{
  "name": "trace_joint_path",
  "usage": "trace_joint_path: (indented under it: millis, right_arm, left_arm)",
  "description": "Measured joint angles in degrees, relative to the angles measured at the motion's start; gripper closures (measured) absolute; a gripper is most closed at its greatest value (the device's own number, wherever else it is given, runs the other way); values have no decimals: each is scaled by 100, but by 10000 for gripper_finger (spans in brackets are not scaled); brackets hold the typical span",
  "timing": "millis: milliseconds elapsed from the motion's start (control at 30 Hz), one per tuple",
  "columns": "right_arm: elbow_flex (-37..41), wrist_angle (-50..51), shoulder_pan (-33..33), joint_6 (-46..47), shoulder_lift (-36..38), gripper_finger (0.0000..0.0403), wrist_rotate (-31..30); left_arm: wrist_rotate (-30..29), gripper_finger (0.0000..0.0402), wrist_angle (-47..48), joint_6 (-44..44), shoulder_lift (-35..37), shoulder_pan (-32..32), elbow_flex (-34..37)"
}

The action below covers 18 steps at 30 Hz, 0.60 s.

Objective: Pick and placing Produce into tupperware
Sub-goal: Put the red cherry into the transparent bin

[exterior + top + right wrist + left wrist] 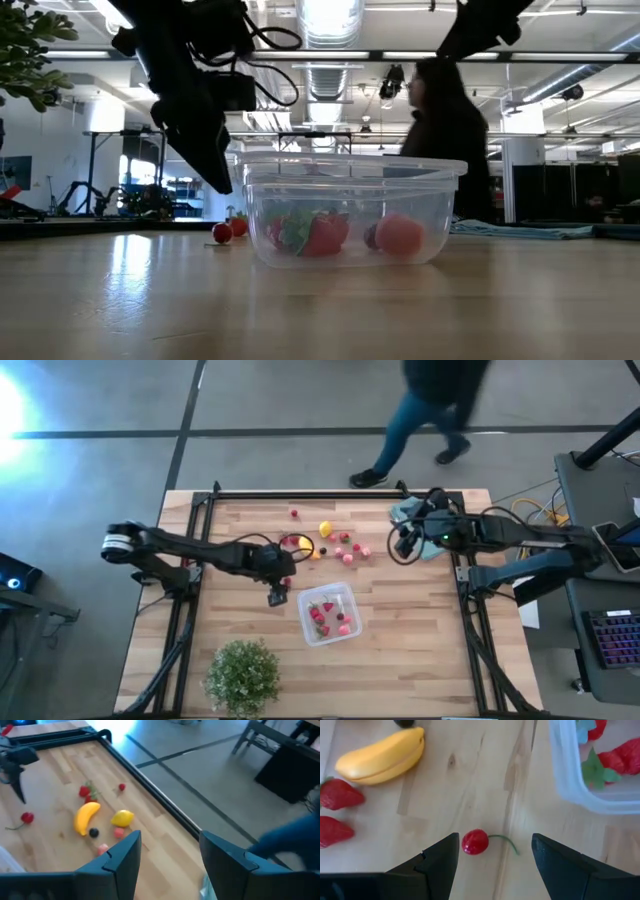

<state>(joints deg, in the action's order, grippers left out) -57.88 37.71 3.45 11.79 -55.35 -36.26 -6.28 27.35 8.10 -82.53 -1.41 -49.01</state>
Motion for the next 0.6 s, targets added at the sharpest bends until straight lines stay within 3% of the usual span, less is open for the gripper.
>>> trace_joint_path:
  millis: [233, 600]
  right_arm:
    - [520, -13, 73, 192, 550, 209, -1]
    - [736, -33, 73, 160, 655, 209, 3]
  left_arm:
    - [37, 166, -2, -442, -399, -2, -7]
    - [17, 166, 5, -995, -679, -13, -33]
